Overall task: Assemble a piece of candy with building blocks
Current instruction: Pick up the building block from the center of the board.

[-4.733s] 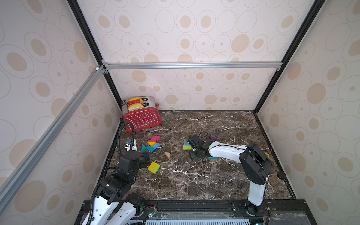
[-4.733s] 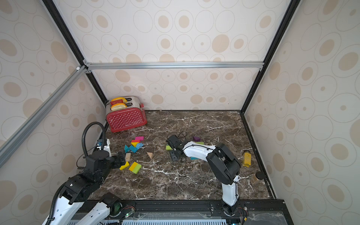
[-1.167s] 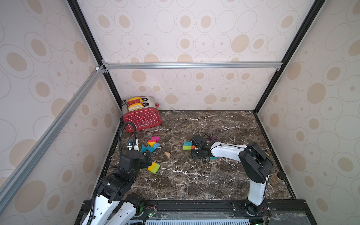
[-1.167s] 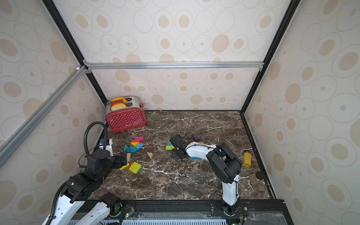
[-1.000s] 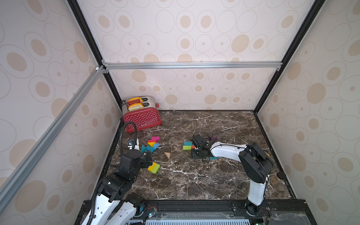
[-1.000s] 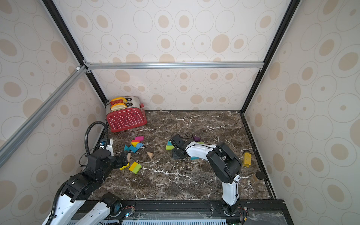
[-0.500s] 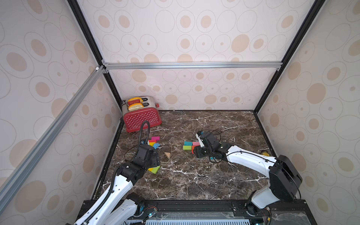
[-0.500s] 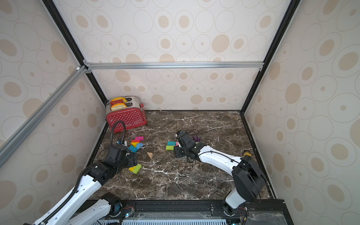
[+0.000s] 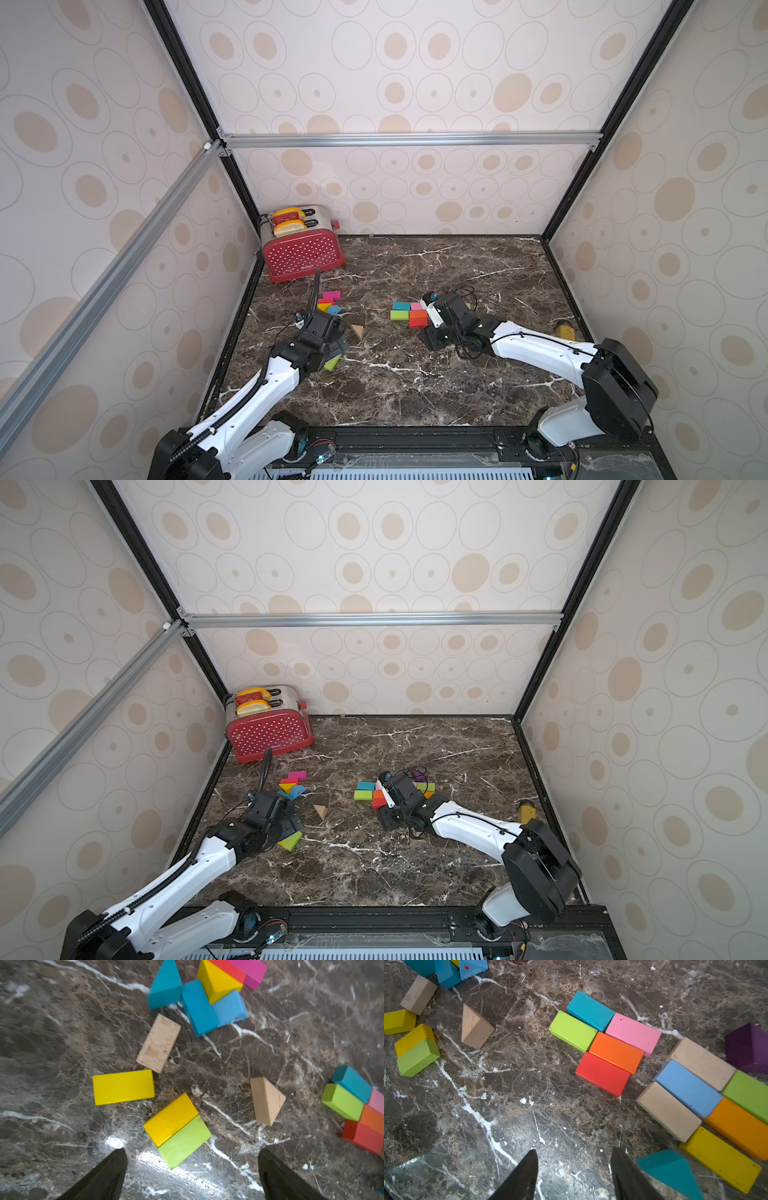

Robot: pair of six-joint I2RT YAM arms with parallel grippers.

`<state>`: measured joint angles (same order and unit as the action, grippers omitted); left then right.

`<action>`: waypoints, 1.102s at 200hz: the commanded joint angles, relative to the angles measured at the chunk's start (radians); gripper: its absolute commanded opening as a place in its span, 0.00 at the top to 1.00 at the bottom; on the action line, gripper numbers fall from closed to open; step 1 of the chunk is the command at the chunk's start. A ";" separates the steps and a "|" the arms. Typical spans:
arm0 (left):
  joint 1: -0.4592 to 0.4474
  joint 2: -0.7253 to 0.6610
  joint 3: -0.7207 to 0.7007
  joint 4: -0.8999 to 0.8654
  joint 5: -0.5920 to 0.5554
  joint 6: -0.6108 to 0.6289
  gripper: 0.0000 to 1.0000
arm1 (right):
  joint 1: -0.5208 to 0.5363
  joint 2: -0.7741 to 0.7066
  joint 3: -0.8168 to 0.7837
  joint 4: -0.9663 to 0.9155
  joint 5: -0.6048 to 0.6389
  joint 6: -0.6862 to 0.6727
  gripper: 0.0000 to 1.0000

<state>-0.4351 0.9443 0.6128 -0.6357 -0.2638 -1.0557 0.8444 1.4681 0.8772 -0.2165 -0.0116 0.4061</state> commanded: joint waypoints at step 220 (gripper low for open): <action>-0.061 0.390 0.064 0.049 0.051 -0.331 0.06 | -0.017 -0.027 -0.060 0.022 -0.036 -0.023 0.40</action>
<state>-0.4847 1.3193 0.6464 -0.5812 -0.1825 -1.3437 0.8322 1.4391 0.8246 -0.1944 -0.0338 0.3843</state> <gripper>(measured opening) 0.936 0.603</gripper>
